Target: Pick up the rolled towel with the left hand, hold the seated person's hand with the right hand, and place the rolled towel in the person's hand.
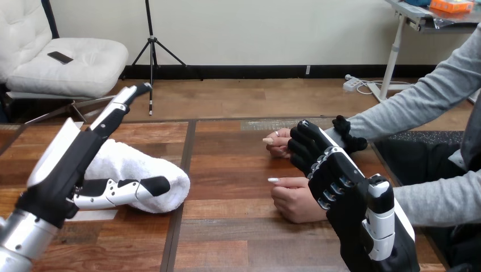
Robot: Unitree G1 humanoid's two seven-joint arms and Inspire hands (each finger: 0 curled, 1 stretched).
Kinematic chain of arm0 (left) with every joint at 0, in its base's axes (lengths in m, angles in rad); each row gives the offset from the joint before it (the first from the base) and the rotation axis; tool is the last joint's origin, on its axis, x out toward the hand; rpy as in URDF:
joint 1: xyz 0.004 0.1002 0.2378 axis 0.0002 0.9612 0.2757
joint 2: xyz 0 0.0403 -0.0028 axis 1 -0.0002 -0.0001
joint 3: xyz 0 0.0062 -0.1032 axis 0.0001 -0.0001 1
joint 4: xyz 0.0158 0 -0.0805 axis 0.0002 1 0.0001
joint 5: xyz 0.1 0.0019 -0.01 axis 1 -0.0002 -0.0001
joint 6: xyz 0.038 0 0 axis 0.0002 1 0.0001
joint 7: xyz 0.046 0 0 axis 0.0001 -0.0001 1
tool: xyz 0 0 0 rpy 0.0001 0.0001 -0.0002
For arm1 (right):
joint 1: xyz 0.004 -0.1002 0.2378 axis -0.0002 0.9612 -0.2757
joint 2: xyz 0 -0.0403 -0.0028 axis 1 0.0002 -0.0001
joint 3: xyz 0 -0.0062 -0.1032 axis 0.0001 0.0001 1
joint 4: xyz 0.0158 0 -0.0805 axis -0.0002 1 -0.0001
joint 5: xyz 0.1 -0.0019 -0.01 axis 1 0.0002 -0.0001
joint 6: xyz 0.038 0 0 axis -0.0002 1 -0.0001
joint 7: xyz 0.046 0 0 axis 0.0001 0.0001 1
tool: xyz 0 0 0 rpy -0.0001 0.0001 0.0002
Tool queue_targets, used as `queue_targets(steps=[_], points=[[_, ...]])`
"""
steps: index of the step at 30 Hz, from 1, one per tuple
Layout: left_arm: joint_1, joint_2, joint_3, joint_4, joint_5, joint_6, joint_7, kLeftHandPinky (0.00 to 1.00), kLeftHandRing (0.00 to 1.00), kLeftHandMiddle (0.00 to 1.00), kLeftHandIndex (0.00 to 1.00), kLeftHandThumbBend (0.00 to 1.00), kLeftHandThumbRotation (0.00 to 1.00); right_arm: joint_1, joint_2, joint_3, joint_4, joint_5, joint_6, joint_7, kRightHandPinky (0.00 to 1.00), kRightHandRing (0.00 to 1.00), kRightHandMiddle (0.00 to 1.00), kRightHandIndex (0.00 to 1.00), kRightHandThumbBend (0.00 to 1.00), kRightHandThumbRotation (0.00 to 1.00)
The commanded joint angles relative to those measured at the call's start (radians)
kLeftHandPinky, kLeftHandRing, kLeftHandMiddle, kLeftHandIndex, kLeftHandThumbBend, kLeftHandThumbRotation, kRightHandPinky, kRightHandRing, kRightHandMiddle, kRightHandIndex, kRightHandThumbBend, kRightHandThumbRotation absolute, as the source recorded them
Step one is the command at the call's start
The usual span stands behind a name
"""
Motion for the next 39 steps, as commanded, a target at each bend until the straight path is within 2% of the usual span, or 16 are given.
queue_targets(steps=[1, 5, 13, 19, 25, 39], points=[[-0.096, 0.063, 0.005, 0.002, 0.015, 0.005, -0.015, 0.93, 0.96, 0.95, 0.93, 1.00, 0.65, -0.062, -0.001, -0.014, -0.030, 0.004, -0.028, 0.000, 1.00, 0.96, 0.95, 0.92, 0.81, 1.00], [-0.117, 0.094, 0.000, 0.006, 0.027, 0.017, -0.035, 0.93, 0.96, 0.95, 0.92, 1.00, 0.63, -0.063, -0.002, -0.015, -0.032, 0.006, -0.023, 0.001, 1.00, 0.96, 0.95, 0.92, 0.81, 1.00], [-0.151, 0.139, -0.006, 0.014, 0.087, 0.019, -0.040, 0.88, 0.93, 0.93, 0.90, 1.00, 0.62, -0.064, -0.002, -0.016, -0.033, 0.017, -0.020, 0.006, 1.00, 0.96, 0.95, 0.92, 0.81, 1.00], [-0.186, 0.178, -0.023, 0.037, 0.130, -0.003, -0.054, 0.83, 0.90, 0.90, 0.87, 1.00, 0.63, -0.064, -0.003, -0.014, -0.043, 0.014, -0.012, 0.003, 0.99, 0.96, 0.95, 0.92, 0.82, 1.00], [-0.231, 0.213, -0.048, 0.078, 0.167, -0.054, -0.067, 0.79, 0.87, 0.87, 0.85, 1.00, 0.63, -0.068, -0.003, -0.015, -0.042, 0.007, -0.015, 0.000, 0.99, 0.95, 0.94, 0.92, 0.82, 1.00], [-0.342, 0.301, -0.119, 0.153, 0.354, -0.170, -0.052, 0.74, 0.84, 0.85, 0.83, 1.00, 0.60, -0.074, -0.004, -0.012, -0.043, 0.006, -0.009, -0.006, 0.93, 0.94, 0.93, 0.90, 0.81, 1.00]])
